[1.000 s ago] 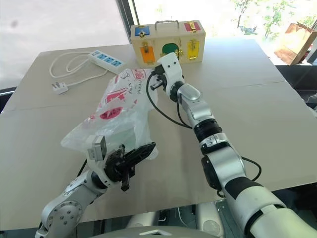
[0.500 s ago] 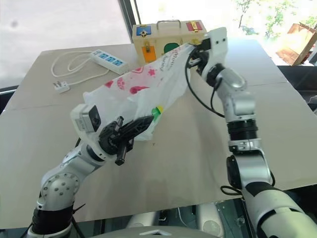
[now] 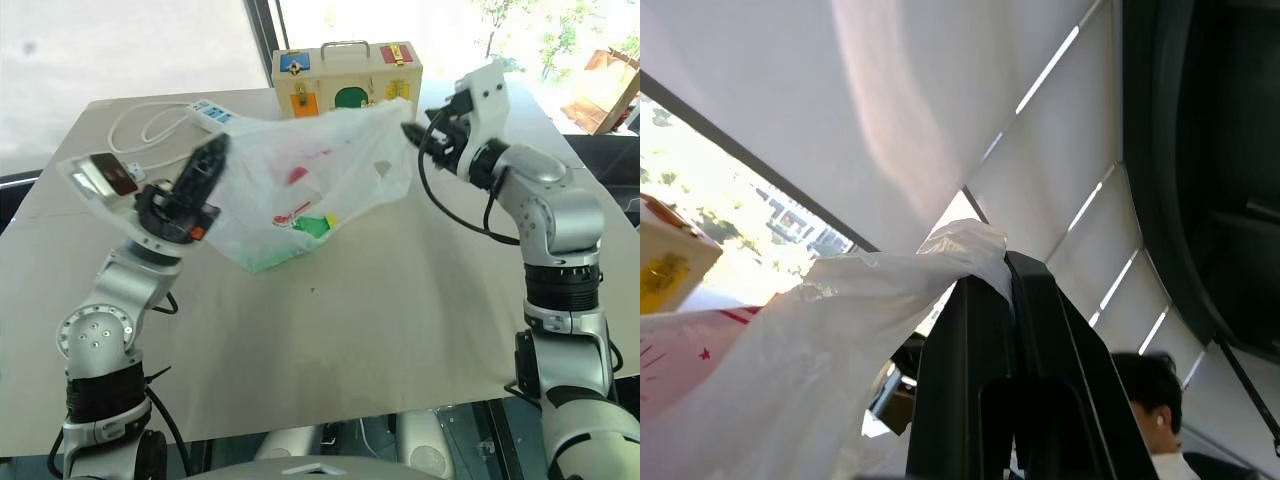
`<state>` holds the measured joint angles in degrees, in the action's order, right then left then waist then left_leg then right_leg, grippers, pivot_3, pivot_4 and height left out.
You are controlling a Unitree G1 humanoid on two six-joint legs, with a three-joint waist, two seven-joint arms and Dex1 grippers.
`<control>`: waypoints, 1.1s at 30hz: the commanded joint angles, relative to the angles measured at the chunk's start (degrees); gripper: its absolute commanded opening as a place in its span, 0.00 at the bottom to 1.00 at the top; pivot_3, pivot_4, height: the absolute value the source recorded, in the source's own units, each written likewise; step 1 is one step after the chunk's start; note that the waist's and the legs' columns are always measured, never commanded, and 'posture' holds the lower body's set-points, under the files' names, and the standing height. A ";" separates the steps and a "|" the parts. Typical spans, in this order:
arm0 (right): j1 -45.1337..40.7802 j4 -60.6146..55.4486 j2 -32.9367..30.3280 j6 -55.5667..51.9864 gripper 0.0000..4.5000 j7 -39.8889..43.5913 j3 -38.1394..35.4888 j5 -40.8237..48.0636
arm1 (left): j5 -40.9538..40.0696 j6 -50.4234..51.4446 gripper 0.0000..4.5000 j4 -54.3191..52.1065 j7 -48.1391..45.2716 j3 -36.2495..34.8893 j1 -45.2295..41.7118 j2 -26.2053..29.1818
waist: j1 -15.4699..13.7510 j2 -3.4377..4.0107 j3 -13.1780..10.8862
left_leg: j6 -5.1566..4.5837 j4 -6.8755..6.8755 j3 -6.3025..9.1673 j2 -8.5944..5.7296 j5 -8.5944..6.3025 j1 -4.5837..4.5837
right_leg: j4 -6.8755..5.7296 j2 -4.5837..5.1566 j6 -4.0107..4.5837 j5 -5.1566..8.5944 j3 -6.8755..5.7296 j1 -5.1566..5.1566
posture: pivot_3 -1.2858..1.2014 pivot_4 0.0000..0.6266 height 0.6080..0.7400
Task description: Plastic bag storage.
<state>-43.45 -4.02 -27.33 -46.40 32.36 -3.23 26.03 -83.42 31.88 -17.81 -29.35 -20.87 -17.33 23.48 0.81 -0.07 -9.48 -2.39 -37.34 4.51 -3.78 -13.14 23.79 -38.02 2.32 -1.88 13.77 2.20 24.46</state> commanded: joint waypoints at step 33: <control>-0.16 5.97 17.29 -4.18 0.01 -6.12 -13.45 19.19 | 5.14 0.89 0.00 -1.77 1.18 -0.58 1.79 1.35 | -0.01 -0.04 0.01 | 0.01 0.01 0.00 0.01 0.00 -0.03 | -0.07 -0.05 0.01 -0.04 0.00 0.02 | 0.52 0.24 1.00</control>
<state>-43.09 5.16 -8.58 -48.68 24.89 -13.72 40.96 -78.71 32.58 -19.52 -27.48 -21.39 -13.99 23.91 0.79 -0.11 -9.47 -2.38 -37.33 4.52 -3.77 -13.13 23.76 -38.09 2.27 -1.87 13.73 2.19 24.48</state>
